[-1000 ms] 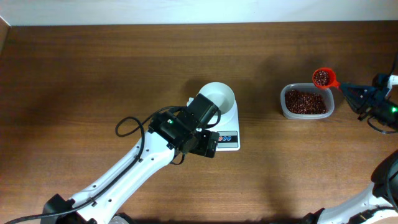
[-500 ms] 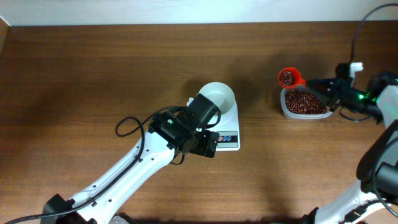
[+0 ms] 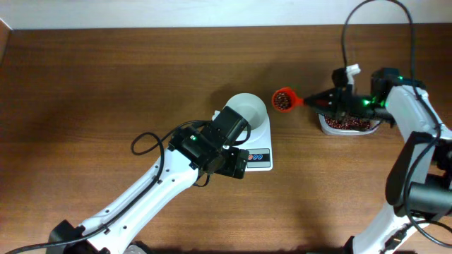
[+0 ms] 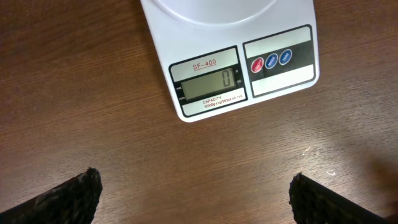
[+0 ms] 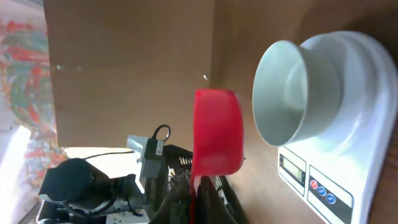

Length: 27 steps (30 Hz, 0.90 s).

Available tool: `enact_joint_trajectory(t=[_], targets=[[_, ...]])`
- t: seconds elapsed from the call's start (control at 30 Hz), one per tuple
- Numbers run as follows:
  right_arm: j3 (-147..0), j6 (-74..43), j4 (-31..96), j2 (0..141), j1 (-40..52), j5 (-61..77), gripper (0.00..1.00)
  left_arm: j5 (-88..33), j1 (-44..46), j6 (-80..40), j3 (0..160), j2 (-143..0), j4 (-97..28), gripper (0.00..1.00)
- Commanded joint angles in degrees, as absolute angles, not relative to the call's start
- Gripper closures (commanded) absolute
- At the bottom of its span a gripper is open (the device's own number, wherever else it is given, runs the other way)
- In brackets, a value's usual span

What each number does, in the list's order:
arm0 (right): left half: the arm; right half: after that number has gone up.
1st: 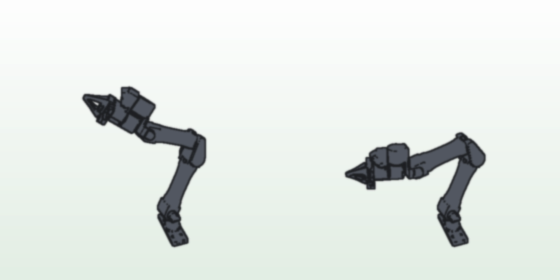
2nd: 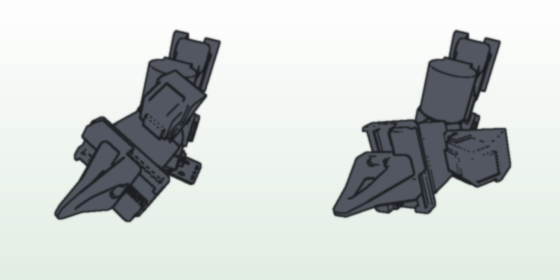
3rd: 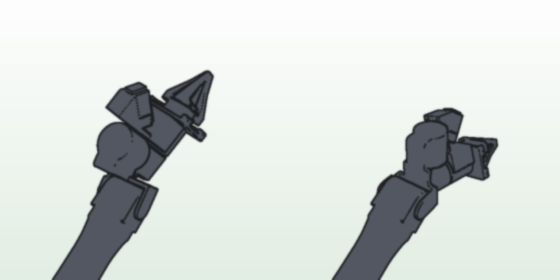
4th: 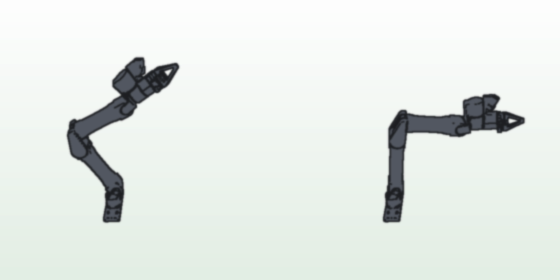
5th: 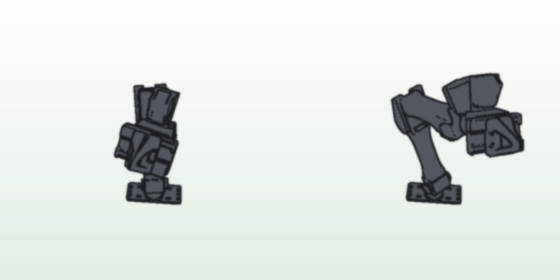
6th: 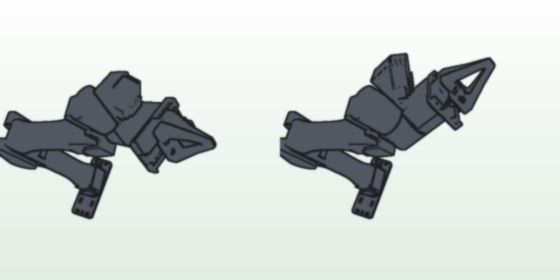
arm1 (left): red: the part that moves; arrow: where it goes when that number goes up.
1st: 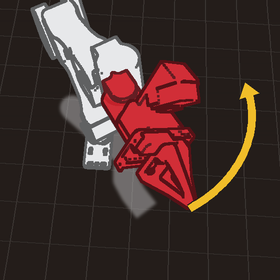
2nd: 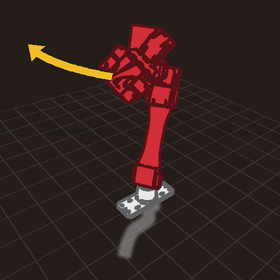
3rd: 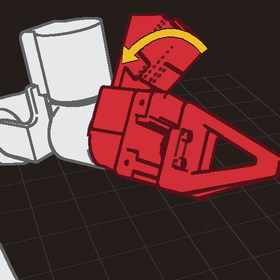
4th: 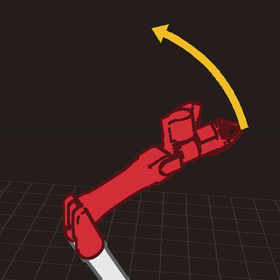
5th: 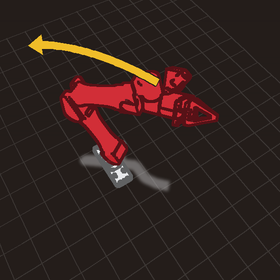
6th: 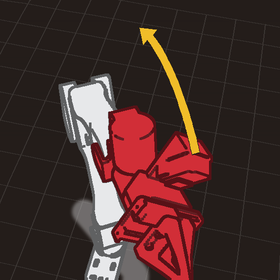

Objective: Scoop item into bowl and weigh 50g on scale
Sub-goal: 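Carry the scoop with the right gripper over the white bowl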

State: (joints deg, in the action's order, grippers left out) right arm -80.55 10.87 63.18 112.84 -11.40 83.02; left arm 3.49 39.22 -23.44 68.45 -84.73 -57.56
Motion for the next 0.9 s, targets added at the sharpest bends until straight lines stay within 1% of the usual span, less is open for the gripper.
enact_joint_trajectory(t=[0.0,0.13,0.3,0.37,0.53,0.67,0.87], targets=[[-80.25,11.55,62.61,113.65,-8.19,83.35,0.96,4.12,39.38,-23.99,68.03,-84.31,-57.49,0.01],[-80.25,10.28,60.36,113.65,-4.99,83.26,0.96,4.12,39.38,-23.99,68.03,-84.31,-57.49,0.01],[-80.25,1.98,53.01,113.65,-2.63,81.06,0.96,4.12,39.38,-23.99,68.03,-84.31,-57.49,0.01],[-80.27,-1.02,50.52,113.65,-1.96,78.11,0.96,4.14,39.38,-23.99,68.03,-84.31,-57.49,0.01],[-80.27,-2.28,46.72,113.65,0.67,73.78,0.96,4.14,39.38,-23.99,68.03,-84.31,-57.49,0.01],[-80.27,-2.39,44.1,113.65,3.36,67.81,0.96,4.14,39.38,-23.99,68.03,-84.31,-57.49,0.01],[-80.27,-2.39,40.25,113.62,5.26,65.73,0.96,4.12,39.38,-23.99,68.03,-84.29,-57.49,0.01]])
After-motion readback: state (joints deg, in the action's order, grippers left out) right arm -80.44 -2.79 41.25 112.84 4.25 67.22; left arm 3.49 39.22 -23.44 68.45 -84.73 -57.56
